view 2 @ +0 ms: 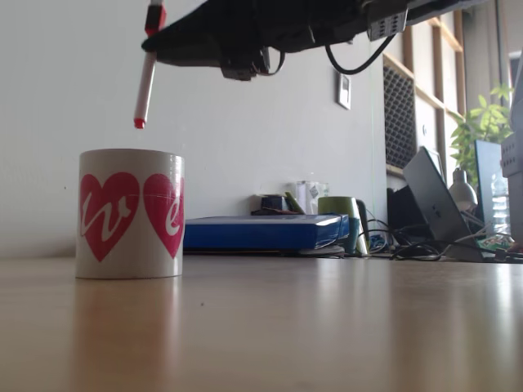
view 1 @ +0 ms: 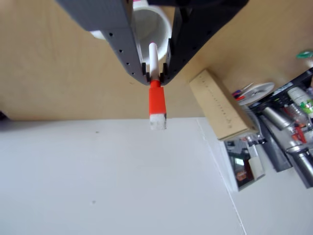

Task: Grab the pen and place it in the cup.

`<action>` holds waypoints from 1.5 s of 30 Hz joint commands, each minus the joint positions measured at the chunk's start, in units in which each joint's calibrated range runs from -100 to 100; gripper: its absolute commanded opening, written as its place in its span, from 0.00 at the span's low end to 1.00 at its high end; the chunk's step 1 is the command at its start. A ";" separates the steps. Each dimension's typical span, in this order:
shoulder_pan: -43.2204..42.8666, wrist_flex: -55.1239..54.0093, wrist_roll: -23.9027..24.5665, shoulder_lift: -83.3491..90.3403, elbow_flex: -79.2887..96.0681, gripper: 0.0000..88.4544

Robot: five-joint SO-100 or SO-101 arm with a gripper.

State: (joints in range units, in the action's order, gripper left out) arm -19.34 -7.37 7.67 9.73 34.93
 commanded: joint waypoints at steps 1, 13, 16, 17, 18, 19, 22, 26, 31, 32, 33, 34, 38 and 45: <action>1.52 -1.10 0.16 0.07 -0.30 0.01; 0.69 -1.19 0.11 -0.02 0.79 0.01; 0.69 -0.76 0.00 -0.43 0.79 0.01; 0.69 -0.58 0.05 -1.10 0.79 0.01; 0.69 -0.58 0.05 -1.93 0.79 0.01; 0.69 -0.58 0.05 -2.76 0.79 0.01; 0.69 -1.10 0.11 -5.16 0.79 0.01; 0.44 -1.19 0.16 -6.57 0.79 0.01; 0.02 -1.19 0.16 -6.66 0.79 0.01; -0.06 -1.19 0.16 -6.66 0.79 0.01; -0.15 -1.19 0.16 -6.66 0.79 0.01; -0.15 -1.10 0.11 -6.66 0.79 0.01; -0.23 -0.58 0.11 -6.49 0.79 0.02; -0.31 2.25 -0.31 -6.66 0.43 0.31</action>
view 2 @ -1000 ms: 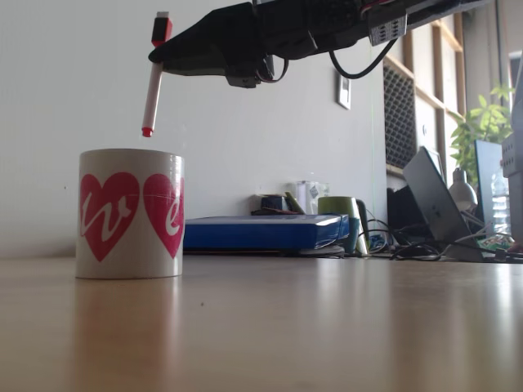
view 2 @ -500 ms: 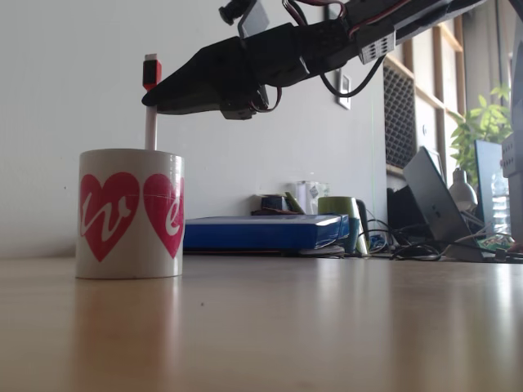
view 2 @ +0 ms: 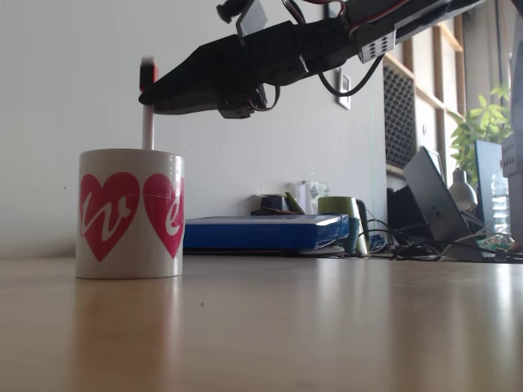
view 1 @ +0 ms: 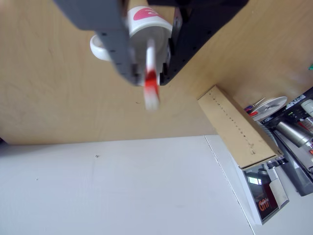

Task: Grab the pen and place it in the cup.

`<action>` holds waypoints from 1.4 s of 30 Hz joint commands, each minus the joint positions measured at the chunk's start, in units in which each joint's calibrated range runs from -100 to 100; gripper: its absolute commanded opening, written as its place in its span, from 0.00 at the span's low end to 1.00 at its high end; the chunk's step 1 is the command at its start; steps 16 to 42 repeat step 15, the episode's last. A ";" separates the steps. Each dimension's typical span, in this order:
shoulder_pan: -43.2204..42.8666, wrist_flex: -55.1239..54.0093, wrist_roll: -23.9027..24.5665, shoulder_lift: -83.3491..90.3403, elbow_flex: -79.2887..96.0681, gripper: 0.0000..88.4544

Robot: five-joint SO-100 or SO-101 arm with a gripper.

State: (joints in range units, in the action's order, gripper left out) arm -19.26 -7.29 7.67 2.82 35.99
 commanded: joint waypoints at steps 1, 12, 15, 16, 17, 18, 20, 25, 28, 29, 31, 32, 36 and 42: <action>-0.39 3.12 -0.10 0.25 -0.91 0.31; -0.22 3.46 0.00 0.66 -0.55 0.31; -0.30 3.55 0.00 0.75 -0.55 0.31; -0.30 3.55 0.00 0.75 -0.55 0.31; -0.30 3.55 0.00 0.75 -0.55 0.31; -0.30 3.55 0.00 0.75 -0.55 0.31; -0.30 3.55 0.00 0.75 -0.55 0.31; -0.30 3.55 0.00 0.75 -0.55 0.31; -0.30 3.55 0.00 0.75 -0.55 0.31; -0.30 3.55 0.00 0.75 -0.55 0.31; -0.30 3.55 0.00 0.75 -0.55 0.31; -0.30 3.55 0.00 0.75 -0.55 0.31; -0.30 3.55 0.00 0.75 -0.55 0.31; -0.30 3.55 0.00 0.75 -0.55 0.31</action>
